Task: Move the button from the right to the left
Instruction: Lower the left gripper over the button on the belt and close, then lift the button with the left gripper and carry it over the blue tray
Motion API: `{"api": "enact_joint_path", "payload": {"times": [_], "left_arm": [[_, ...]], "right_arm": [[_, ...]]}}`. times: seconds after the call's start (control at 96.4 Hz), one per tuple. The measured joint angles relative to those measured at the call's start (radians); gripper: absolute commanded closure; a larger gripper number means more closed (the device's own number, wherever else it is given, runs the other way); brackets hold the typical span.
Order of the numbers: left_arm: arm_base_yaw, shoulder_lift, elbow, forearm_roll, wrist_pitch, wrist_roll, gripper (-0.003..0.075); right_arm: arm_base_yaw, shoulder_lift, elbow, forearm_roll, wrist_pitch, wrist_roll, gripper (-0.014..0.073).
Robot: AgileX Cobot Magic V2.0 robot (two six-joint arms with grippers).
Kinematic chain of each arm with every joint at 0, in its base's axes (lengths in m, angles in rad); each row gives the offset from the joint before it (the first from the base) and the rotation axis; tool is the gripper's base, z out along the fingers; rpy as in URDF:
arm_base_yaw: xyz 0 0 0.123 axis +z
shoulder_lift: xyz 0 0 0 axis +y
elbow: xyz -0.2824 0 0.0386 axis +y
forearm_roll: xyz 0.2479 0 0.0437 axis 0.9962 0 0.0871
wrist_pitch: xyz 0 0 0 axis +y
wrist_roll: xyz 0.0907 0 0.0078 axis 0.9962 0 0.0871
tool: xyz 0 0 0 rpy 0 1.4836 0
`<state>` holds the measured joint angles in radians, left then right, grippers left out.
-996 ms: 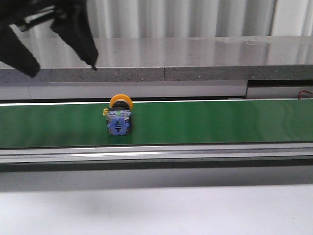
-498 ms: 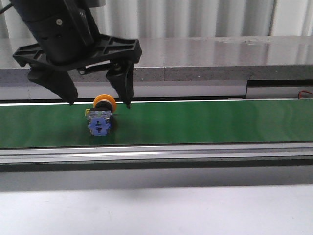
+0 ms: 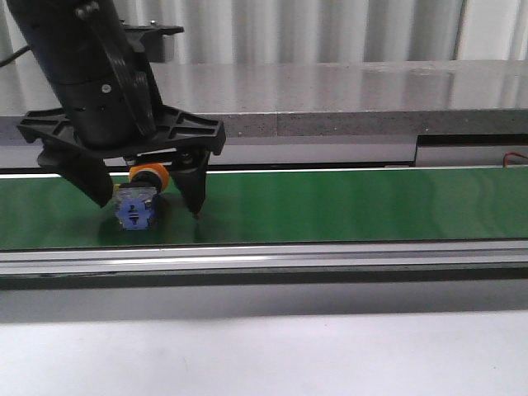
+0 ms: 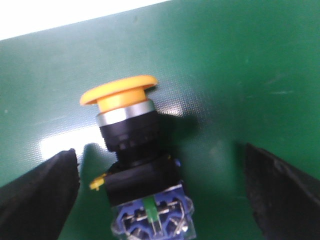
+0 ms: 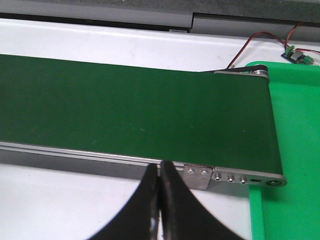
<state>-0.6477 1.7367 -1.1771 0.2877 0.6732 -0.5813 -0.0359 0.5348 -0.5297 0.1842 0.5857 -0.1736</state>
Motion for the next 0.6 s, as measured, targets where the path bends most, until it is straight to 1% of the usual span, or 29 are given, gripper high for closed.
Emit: {"api": "enact_joint_path", "payload": {"times": [0.041,0.083,0.093,0.114,0.166,0.187,0.239,0.311,0.363,0.425,0.602], "left_arm": [[0.003,0.002,0.000,0.000,0.000,-0.004,0.0165],[0.003,0.004,0.000,0.000,0.001,-0.005,0.0231],[0.003,0.004,0.000,0.000,0.001,-0.005,0.0258],[0.003,0.004,0.000,0.000,0.002,-0.007,0.0286],[0.003,0.004,0.000,0.000,0.006,-0.009,0.0408],[0.005,0.004,0.000,0.000,0.010,-0.012,0.0440],[0.005,0.004,0.000,0.000,0.018,-0.012,0.0557],[0.005,0.004,0.000,0.004,0.022,-0.012,0.0662],[0.005,0.004,0.000,0.011,0.025,-0.012,0.0708],[0.005,0.004,0.000,0.015,0.027,-0.012,0.0738],[0.014,-0.042,0.000,0.027,0.048,-0.014,0.0740]], "right_arm": [[0.000,0.000,0.000,0.000,0.000,0.000,0.0661],[0.000,0.000,0.000,0.000,0.000,0.000,0.0661],[0.000,0.000,0.000,0.000,0.000,0.000,0.0661],[0.000,0.000,0.000,0.000,0.000,0.000,0.0661],[0.000,0.000,0.000,0.000,0.000,0.000,0.0661],[0.000,0.000,0.000,0.000,0.000,0.000,0.0661],[0.000,0.000,0.000,0.000,0.000,0.000,0.0661],[0.000,0.000,0.000,0.000,0.000,0.000,0.0661],[0.000,0.000,0.000,0.000,0.000,0.000,0.0661],[0.000,0.000,0.000,0.000,0.000,0.000,0.0661],[0.000,0.000,0.000,0.000,0.000,0.000,0.0661]]}}
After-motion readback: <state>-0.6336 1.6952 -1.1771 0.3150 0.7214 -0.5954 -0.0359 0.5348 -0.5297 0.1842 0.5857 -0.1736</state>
